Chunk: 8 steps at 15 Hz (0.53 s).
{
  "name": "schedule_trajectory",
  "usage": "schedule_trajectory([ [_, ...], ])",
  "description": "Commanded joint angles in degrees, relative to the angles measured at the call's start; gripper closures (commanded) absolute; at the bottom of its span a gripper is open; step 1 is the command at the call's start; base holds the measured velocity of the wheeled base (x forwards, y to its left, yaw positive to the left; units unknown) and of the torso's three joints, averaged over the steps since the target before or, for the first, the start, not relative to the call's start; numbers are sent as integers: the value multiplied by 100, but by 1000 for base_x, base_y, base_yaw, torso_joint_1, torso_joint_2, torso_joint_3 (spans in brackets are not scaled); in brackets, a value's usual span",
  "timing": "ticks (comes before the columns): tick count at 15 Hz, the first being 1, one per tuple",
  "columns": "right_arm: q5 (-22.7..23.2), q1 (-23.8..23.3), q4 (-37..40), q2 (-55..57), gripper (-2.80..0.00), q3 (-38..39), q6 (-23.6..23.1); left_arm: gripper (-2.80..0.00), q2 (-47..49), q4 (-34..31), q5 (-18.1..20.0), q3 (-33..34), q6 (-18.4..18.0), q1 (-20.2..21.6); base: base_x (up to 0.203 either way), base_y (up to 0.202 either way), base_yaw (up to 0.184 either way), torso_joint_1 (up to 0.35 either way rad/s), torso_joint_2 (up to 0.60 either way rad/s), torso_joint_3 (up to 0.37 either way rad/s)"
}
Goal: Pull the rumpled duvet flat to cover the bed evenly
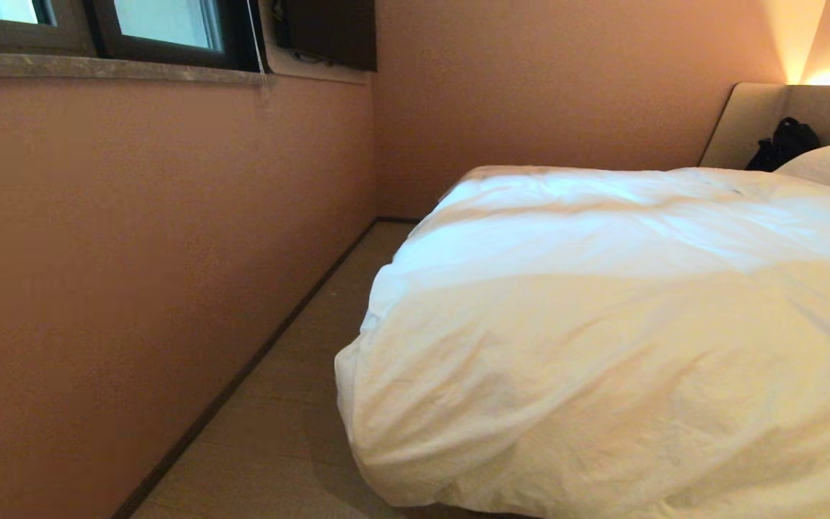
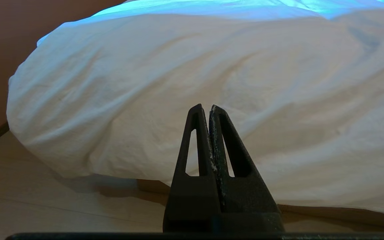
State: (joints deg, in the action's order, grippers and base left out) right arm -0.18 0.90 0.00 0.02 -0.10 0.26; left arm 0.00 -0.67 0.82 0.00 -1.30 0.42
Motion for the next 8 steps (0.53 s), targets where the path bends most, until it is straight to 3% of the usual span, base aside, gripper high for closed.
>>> schedule_trajectory([
  [1, 1, 0, 0, -2, 0, 1, 0, 0, 0, -4, -3, 0, -2, 2, 0, 0, 0, 0, 0, 0],
  [8, 1, 6, 0, -2, 0, 1, 0, 0, 0, -4, -11, 0, -2, 2, 0, 0, 0, 0, 0, 0],
])
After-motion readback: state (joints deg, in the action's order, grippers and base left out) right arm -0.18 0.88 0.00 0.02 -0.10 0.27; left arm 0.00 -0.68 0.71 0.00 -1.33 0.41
